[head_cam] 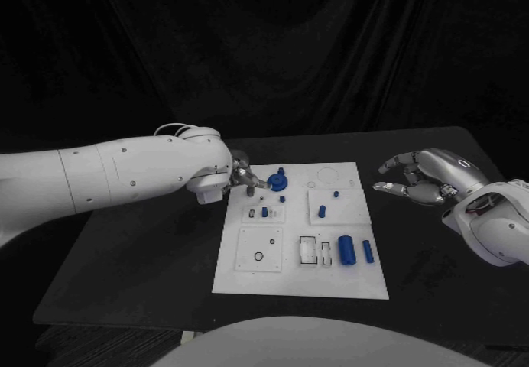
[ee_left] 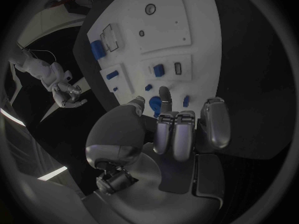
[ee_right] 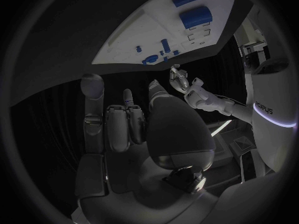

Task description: Assemble the parts on the task board

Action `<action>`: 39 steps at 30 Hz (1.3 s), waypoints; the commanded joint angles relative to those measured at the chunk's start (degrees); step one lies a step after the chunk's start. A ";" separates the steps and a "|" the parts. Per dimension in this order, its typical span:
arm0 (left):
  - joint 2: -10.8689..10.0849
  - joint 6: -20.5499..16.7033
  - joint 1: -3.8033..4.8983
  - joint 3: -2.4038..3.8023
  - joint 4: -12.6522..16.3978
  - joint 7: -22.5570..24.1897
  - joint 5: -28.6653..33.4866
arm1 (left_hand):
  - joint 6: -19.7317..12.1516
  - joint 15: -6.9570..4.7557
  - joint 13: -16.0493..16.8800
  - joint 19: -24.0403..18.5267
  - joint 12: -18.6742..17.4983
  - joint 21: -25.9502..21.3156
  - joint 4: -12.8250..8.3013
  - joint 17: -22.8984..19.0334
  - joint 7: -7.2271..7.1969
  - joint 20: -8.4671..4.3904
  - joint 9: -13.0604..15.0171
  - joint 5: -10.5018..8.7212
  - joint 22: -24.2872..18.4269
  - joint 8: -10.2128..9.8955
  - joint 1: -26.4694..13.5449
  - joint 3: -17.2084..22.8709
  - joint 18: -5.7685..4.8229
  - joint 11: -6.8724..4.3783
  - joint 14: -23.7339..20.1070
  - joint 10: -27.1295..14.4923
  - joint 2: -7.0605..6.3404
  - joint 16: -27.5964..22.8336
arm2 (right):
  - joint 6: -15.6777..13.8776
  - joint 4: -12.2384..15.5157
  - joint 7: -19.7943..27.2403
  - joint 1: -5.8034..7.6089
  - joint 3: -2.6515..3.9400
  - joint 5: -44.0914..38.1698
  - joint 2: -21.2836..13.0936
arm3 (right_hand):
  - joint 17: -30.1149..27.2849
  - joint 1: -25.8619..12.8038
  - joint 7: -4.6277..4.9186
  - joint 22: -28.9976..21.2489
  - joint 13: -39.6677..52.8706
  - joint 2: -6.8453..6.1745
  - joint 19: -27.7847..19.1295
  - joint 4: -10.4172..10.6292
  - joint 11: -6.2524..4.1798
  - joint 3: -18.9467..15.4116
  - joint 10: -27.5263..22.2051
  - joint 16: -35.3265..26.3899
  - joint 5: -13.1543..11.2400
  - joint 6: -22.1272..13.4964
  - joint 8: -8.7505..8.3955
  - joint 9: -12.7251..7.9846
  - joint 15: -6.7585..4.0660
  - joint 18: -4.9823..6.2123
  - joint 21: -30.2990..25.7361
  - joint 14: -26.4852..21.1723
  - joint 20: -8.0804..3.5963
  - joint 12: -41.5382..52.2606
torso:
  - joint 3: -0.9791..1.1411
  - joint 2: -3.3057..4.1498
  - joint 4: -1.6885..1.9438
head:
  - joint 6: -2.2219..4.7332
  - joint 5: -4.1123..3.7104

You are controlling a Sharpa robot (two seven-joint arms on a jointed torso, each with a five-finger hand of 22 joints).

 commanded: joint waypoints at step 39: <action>6.14 3.58 -3.40 0.02 -17.38 10.94 -6.87 | -2.83 0.07 15.06 0.32 -0.04 -0.23 1.09 15.09 0.54 0.38 2.93 -0.10 0.51 0.73 2.22 -2.89 -0.31 0.10 6.06 6.08 0.62 0.15 | -0.14 1.15 0.87 -0.70 0.04 0.15 -0.11 | -0.08 0.09 -0.03 -0.06 1.87 0.01 -0.07 0.05 0.54 -0.33 0.61 -0.34 0.47 0.08 -0.57 -0.29 0.55 1.03 -0.37 2.67 0.20 -0.45 | -0.17 0.60 0.09 | 0.01 0.72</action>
